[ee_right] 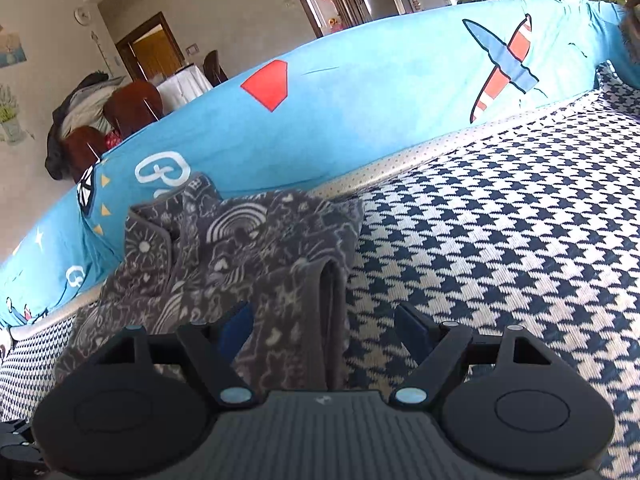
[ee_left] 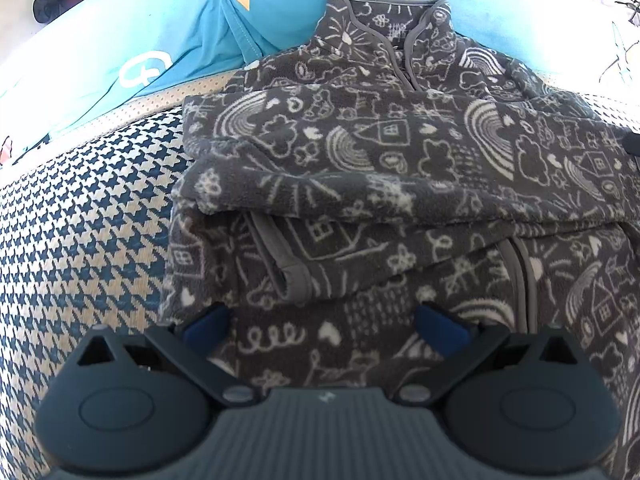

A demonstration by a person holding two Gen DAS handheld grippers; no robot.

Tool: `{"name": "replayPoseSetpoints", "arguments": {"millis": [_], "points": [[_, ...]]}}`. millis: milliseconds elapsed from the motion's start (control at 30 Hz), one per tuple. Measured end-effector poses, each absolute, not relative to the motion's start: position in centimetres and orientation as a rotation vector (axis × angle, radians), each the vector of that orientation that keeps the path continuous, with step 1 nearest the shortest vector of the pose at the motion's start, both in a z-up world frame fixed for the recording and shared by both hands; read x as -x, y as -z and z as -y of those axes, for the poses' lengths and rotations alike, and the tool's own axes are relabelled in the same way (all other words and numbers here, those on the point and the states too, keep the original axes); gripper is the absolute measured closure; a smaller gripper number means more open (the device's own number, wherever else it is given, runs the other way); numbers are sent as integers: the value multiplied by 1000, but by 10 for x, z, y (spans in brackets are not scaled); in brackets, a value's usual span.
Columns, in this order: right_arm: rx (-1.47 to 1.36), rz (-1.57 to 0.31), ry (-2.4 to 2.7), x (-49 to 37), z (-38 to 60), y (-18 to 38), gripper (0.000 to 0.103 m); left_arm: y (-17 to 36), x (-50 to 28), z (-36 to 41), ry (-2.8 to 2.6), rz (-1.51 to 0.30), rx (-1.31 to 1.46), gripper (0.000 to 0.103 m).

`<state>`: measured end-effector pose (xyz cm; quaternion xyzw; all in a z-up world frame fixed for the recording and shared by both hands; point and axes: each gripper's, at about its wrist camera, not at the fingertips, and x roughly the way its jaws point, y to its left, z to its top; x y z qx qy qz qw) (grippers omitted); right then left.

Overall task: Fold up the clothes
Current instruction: 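Grasp the folded jacket edge with the right gripper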

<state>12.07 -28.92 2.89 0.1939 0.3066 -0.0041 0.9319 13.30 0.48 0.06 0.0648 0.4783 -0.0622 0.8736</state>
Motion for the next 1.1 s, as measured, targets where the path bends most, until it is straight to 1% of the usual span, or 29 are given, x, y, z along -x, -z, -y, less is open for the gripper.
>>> {"name": "replayPoseSetpoints", "arguments": {"millis": [367,533,567,600,667,700,733,800,900,1100], "points": [[-385,-619,-34,-147,283,-12,25,1,-131,-5,134,-994,-137,0],[-348,-618,-44,-160,274,-5,30,0,-130,-7,143,-997,-138,0],[-352,-614,-52,-162,274,-4,34,0,-130,-7,145,-999,-138,0],[-356,-610,-60,-164,274,-4,41,-1,-130,-8,147,-1001,-137,0],[-366,-604,-68,-167,273,-3,48,-1,-130,-9,149,-1007,-133,0],[-369,-601,-71,-169,273,-2,54,-2,-129,-10,151,-1009,-131,0],[-370,-601,-77,-170,272,-2,58,-3,-129,-11,151,-1011,-130,0],[-368,-603,-86,-170,268,-4,69,-4,-129,-13,152,-1015,-128,0],[-349,-595,-81,-168,261,-9,77,-7,-128,-17,140,-1016,-122,0],[-292,-553,-77,-160,243,-29,79,-17,-128,-29,95,-993,-115,0]]}}
